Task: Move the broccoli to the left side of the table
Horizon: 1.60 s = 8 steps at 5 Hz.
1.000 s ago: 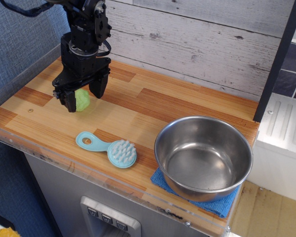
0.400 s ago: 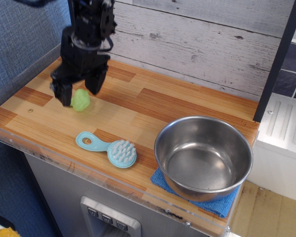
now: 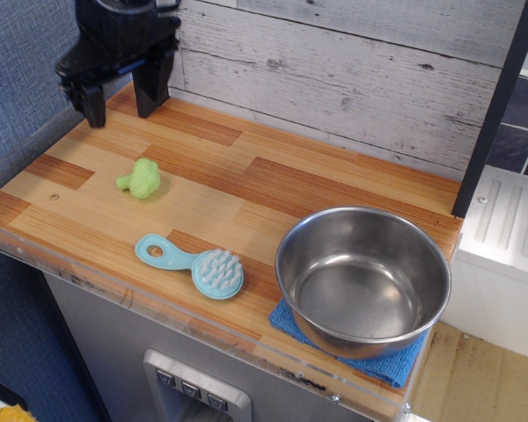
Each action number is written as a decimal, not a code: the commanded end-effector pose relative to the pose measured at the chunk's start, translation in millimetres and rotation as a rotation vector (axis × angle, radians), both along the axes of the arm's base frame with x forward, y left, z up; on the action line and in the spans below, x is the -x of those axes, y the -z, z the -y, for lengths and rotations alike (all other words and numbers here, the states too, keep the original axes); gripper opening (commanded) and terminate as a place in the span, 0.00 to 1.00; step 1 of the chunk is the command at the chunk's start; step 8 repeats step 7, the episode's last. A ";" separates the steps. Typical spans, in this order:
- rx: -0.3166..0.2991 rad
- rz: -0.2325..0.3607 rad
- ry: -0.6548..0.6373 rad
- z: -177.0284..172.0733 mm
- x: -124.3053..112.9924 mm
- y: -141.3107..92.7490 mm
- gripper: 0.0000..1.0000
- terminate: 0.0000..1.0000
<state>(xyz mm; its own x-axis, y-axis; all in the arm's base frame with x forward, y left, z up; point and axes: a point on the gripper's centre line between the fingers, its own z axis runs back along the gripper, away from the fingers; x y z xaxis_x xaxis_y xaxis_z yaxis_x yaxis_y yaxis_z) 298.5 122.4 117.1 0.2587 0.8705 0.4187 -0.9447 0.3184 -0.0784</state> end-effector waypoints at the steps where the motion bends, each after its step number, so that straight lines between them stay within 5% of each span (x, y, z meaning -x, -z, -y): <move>1: 0.012 0.176 -0.002 6.5 19.9 -21.1 1.00 0.00; 6: 0.012 0.176 -0.002 6.5 19.9 -21.1 1.00 0.00; 7: 0.012 0.176 -0.002 6.5 19.9 -21.1 1.00 1.00; 8: 0.012 0.176 -0.002 6.5 19.9 -21.1 1.00 1.00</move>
